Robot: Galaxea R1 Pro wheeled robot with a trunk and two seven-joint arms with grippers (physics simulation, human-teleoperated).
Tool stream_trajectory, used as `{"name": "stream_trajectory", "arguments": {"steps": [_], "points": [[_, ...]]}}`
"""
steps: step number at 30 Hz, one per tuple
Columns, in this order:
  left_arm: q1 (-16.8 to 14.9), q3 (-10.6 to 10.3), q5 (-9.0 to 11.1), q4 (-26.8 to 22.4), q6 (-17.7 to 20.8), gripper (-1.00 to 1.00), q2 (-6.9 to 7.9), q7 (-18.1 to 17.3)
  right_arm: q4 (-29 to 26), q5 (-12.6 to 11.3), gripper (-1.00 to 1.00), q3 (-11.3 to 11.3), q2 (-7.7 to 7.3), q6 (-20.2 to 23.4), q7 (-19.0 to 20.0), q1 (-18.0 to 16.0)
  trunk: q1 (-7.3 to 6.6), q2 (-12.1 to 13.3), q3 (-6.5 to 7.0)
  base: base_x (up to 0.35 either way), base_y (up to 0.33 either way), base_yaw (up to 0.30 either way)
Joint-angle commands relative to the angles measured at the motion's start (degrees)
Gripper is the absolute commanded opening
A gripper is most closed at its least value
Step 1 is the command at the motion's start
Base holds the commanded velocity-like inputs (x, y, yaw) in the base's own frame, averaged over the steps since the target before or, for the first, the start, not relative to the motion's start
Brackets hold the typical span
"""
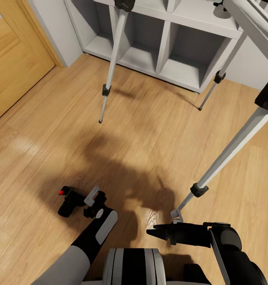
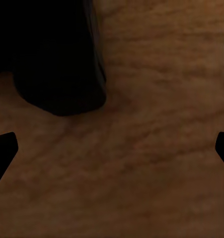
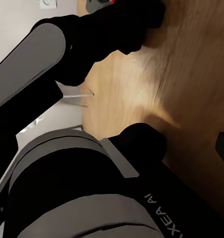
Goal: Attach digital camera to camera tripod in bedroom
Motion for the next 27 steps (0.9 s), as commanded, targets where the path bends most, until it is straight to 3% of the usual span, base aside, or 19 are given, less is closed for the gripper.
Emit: {"name": "stream_trajectory", "arguments": {"steps": [1, 12, 19, 27], "points": [[-0.03, -0.17, 0.36, -0.04, -0.27, 1.0, 0.05, 0.21, -0.04, 0.37, 1.0, -0.06, 0.01, 0.48, 0.45, -0.03, 0.0, -0.01, -0.03, 0.035, 0.0, 0.0], [-0.03, 0.34, 0.43, 0.04, -0.31, 1.0, 0.09, 0.22, -0.04, 0.37, 1.0, -0.06, 0.01, 0.48, 0.45, -0.03, 0.0, -0.01, -0.03, 0.009, 0.0, 0.0], [-0.03, 3.9, 0.44, 0.11, -0.39, 1.0, 0.09, 0.22, -0.04, 0.37, 1.0, -0.06, 0.01, 0.48, 0.46, -0.02, 0.0, -0.01, -0.03, 0.0, 0.0, 0.0], [-0.03, 4.81, 0.44, 0.06, -0.4, 1.0, 0.1, 0.22, -0.04, 0.37, 1.0, -0.06, 0.01, 0.48, 0.46, -0.02, 0.0, -0.01, -0.03, 0.022, 0.036, 0.0]]}}
